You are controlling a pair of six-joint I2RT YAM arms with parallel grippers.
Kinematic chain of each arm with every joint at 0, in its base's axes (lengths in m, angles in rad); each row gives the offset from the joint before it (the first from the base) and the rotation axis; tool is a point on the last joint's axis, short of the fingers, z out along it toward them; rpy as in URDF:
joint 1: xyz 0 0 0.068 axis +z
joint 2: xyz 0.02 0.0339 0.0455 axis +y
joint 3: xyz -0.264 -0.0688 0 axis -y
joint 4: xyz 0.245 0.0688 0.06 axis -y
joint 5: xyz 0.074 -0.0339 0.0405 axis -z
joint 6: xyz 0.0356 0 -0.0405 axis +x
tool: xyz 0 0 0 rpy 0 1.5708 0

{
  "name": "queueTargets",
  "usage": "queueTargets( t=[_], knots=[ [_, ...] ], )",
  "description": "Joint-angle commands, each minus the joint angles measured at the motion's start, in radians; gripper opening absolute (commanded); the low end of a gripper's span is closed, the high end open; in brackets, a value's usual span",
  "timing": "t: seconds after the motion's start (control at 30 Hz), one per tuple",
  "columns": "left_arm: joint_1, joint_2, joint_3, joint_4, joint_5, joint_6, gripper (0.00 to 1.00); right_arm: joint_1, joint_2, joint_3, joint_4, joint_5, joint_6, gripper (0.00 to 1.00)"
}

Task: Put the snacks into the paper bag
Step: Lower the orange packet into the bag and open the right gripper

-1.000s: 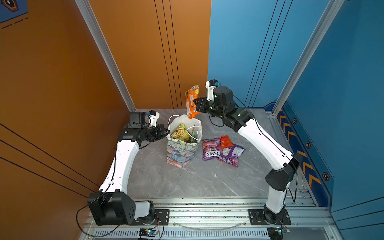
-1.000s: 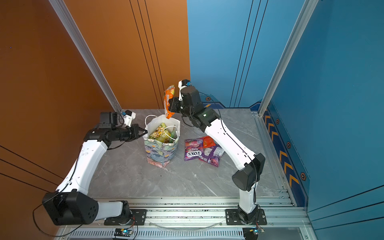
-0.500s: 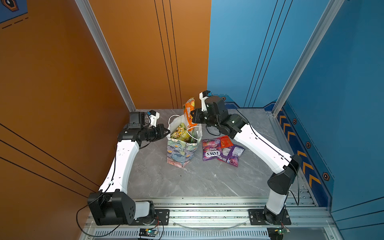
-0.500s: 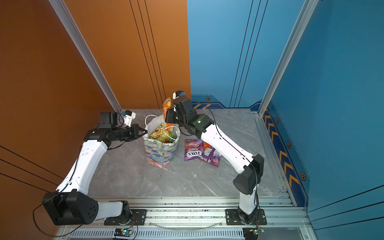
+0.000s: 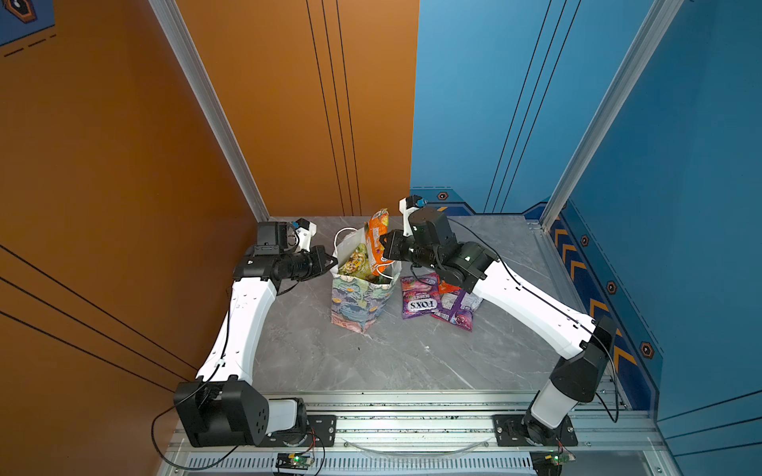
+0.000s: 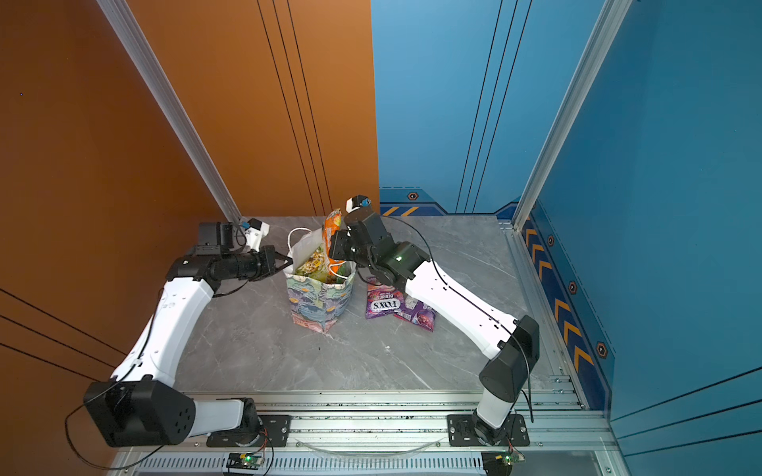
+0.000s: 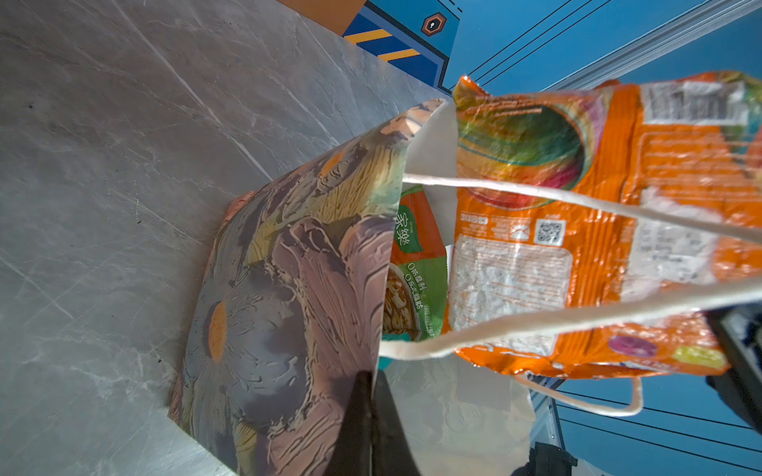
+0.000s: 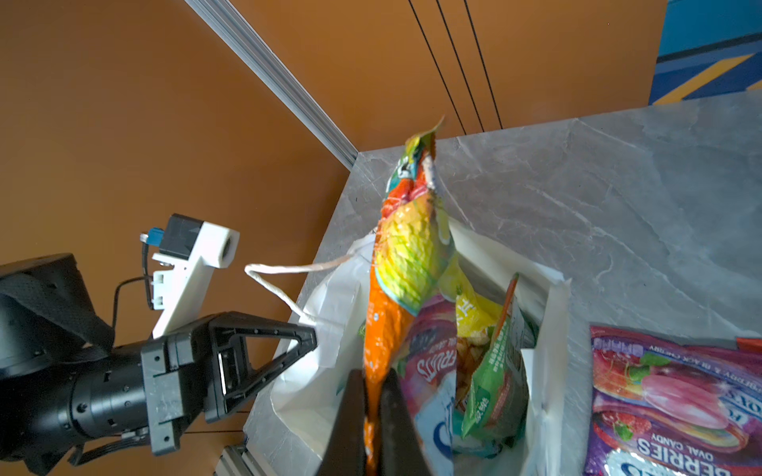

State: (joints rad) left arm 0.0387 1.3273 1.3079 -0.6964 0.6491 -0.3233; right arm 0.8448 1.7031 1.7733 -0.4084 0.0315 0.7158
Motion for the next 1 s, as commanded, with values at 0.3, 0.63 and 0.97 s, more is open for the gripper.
queueTargets(
  t=[0.3,0.63,0.97],
  knots=[
    [0.007,-0.024,-0.020,0.031,0.040,-0.010,0.00,0.014,-0.045,-0.127,0.213,0.016,0.157,0.00],
    [0.009,-0.030,-0.023,0.032,0.038,-0.010,0.00,0.014,0.015,-0.131,0.300,-0.022,0.236,0.00],
    [0.010,-0.031,-0.027,0.032,0.040,-0.007,0.00,0.005,0.060,-0.121,0.365,-0.048,0.295,0.00]
  ],
)
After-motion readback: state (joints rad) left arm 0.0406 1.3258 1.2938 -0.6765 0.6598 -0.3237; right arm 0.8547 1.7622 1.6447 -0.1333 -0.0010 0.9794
